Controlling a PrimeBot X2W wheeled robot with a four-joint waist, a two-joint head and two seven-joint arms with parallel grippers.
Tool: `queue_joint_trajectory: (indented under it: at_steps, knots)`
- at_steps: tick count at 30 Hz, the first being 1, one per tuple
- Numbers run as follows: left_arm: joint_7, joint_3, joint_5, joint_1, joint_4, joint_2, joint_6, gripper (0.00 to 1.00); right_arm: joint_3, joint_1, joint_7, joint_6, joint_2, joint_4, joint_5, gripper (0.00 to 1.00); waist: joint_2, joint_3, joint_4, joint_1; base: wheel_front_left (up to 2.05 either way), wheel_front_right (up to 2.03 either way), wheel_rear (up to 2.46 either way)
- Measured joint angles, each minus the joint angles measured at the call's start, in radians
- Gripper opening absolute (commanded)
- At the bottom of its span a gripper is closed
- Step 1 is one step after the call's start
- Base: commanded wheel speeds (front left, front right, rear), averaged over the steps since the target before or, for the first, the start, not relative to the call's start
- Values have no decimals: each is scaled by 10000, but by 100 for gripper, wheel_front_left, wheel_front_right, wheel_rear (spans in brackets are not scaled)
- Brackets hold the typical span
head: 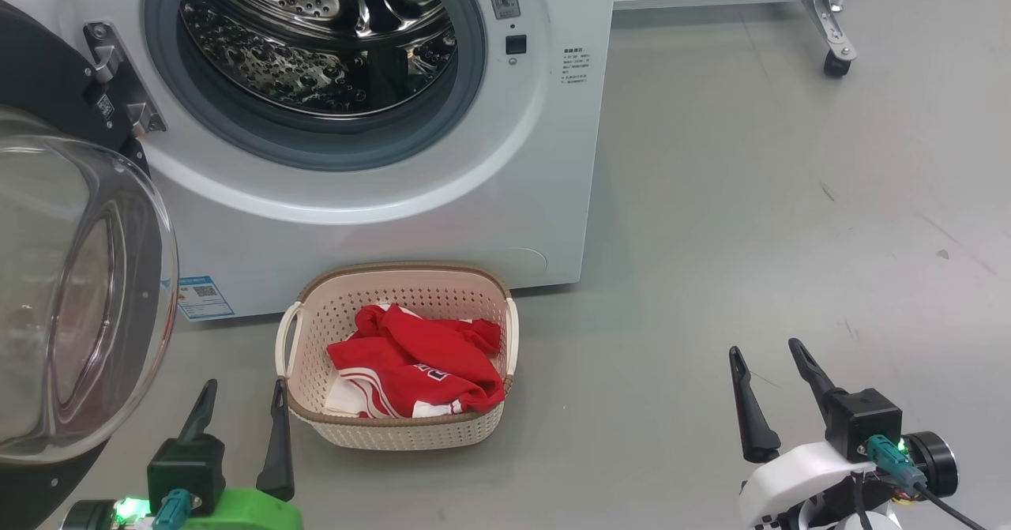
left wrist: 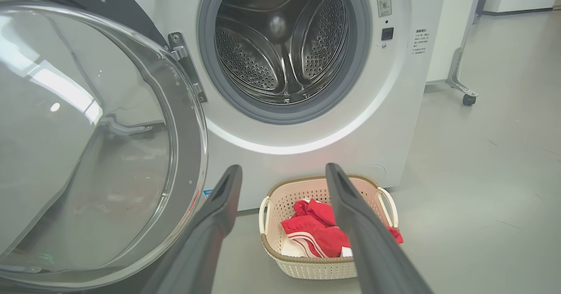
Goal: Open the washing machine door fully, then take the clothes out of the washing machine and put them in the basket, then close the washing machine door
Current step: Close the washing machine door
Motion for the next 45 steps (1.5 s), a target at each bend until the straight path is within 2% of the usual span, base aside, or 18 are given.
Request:
queue_joint_trajectory:
  at_steps: [10,22,34,45]
  knots:
    - [75,-31,0,2,-75,-8,0,100,-113,59,46,0,-17,-25,-81,100,0,-17,158,0,0,0,0]
    - [75,-100,2,1,-134,-38,0,100,-387,162,56,-69,-211,-207,-90,100,0,68,811,0,0,0,0]
    - [-27,-92,2,-1,-161,-105,0,100,-458,161,174,-69,-353,-431,-207,100,0,245,2105,0,0,0,0]
    - [-117,-2,0,-6,88,-165,0,100,-454,154,190,-69,-378,-493,-240,100,0,307,3724,0,0,0,0]
